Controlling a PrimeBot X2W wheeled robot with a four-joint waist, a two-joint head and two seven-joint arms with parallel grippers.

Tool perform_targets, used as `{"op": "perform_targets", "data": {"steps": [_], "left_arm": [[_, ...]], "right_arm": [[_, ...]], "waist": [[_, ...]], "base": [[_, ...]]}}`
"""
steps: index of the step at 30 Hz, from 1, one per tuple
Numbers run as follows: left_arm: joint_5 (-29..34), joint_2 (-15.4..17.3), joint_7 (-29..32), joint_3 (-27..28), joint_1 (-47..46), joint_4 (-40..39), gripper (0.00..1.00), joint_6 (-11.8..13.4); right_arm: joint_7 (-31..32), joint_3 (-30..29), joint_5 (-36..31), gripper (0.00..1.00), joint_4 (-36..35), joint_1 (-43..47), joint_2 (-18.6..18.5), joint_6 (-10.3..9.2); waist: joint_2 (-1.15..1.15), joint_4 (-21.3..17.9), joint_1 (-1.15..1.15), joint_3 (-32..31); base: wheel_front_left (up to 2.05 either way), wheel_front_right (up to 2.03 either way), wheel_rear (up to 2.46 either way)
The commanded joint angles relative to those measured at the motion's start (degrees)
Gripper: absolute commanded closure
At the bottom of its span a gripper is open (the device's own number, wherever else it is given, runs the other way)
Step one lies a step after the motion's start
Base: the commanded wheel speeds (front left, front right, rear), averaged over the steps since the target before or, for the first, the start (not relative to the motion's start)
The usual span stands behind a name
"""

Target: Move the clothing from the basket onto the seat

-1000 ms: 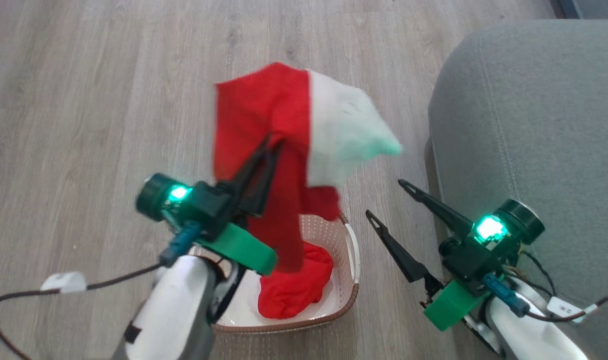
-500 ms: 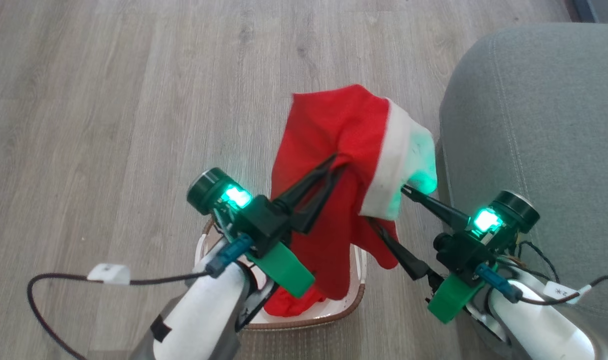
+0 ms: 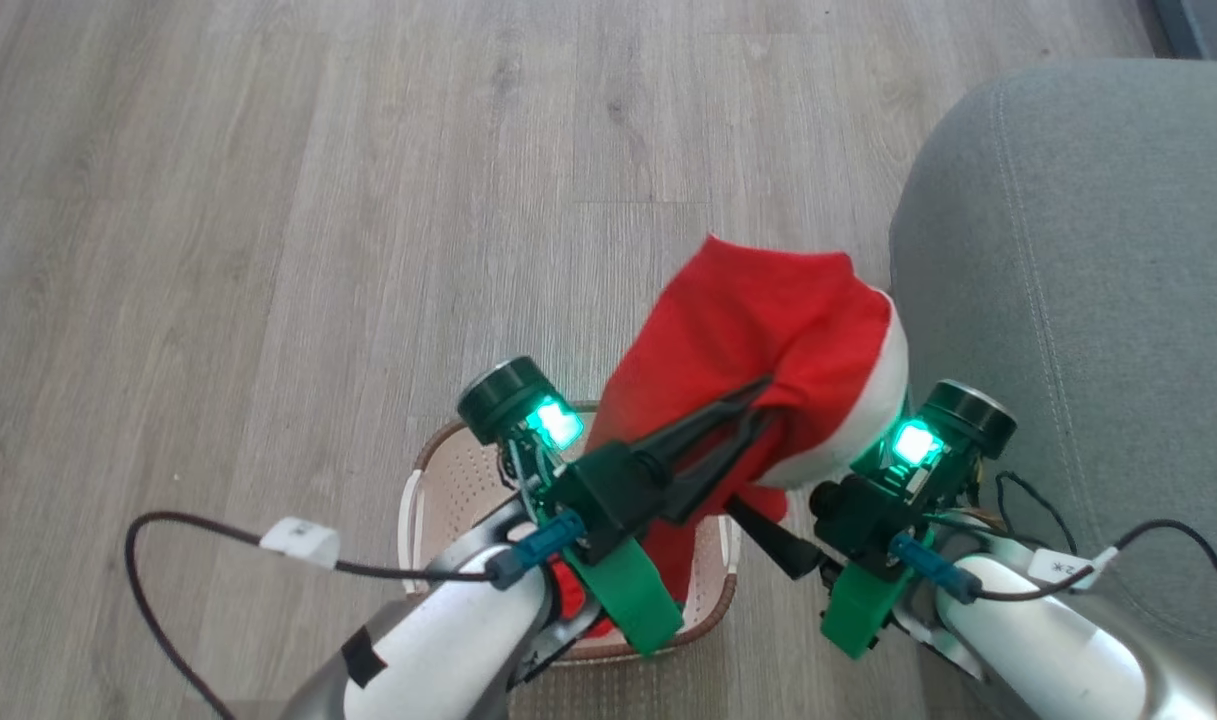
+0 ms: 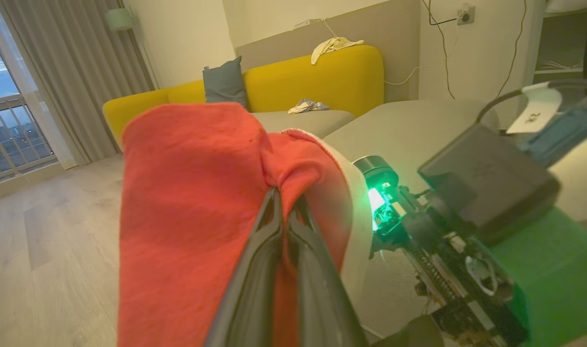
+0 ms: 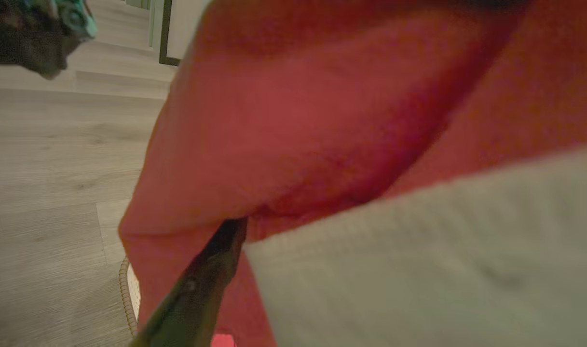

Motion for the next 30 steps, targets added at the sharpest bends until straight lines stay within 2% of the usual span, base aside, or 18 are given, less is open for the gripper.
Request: {"op": "perform_targets", "data": {"steps": [1,10,11,15,19,30], "left_arm": [[-0.6,0.7,-0.5,1.1,-3.5,-1.8,1.0,0.0],[-2.5,0.0,-0.5,-0.8,-3.8,-0.9,1.0,0.0],[-2.6,-0.1,-0.5,-0.8,-3.7,-0.9,1.0,0.0],[-2.4,0.1,-0.5,-0.5,-3.3,-0.3,1.0,-0.1],[-1.9,0.1,-0.5,1.1,-2.8,0.3,1.0,0.0],[0.0,0.1,-0.5,6.5,-1.5,2.3,1.0,1.2]], "right_arm": [[-0.4,0.6,0.6,0.0,-0.6,-1.6,0.2,-0.01],[-0.4,4.0,3.1,0.0,3.4,-1.4,3.9,-0.01],[-0.4,4.5,4.0,1.0,3.7,-1.3,4.2,-0.01],[-0.4,4.8,7.1,1.0,3.8,-1.3,4.9,-0.01],[-0.4,2.5,9.5,1.0,3.3,-0.6,5.2,-0.01],[-0.4,-12.4,15.2,1.0,0.0,2.8,7.3,-0.01]], "waist": [[0.0,0.2,0.0,-0.2],[0.0,1.4,0.0,-1.1],[0.0,1.5,0.0,-1.2],[0.0,1.7,0.0,-1.4],[0.0,1.7,0.0,-1.1],[0.0,1.2,0.0,-0.3]], "base": [[0.0,0.0,0.0],[0.0,0.0,0.0],[0.0,0.0,0.0],[0.0,0.0,0.0],[0.0,0.0,0.0],[0.0,0.0,0.0]]}}
